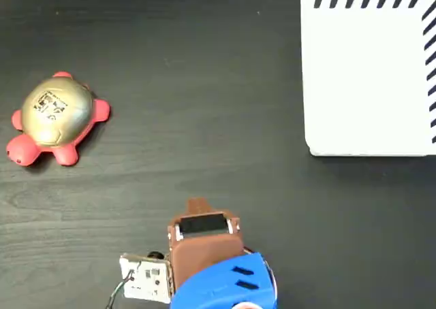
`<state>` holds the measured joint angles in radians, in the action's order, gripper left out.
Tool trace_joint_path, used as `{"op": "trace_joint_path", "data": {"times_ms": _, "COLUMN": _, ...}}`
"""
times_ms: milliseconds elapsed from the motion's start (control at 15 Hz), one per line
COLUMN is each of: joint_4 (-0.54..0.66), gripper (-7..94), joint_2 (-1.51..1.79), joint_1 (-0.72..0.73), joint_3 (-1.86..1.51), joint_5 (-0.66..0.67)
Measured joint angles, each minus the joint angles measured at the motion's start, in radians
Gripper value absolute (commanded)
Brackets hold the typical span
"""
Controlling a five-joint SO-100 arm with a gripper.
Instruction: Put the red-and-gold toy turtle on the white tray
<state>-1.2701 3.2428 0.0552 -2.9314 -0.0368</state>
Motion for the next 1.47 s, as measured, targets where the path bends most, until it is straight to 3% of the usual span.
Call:
{"op": "trace_joint_path", "data": {"times_ms": 1267, "joint_4": 0.006, "gripper": 0, "joint_2": -0.003, "joint_1": 0.014, "joint_3": 0.0, "joint_5": 0.015}}
{"op": "trace_joint_path", "data": {"times_ms": 1467, "joint_4": 0.121, "gripper": 0, "joint_2": -0.123, "joint_1": 0.063, "joint_3": 0.02, "joint_5": -0.005}}
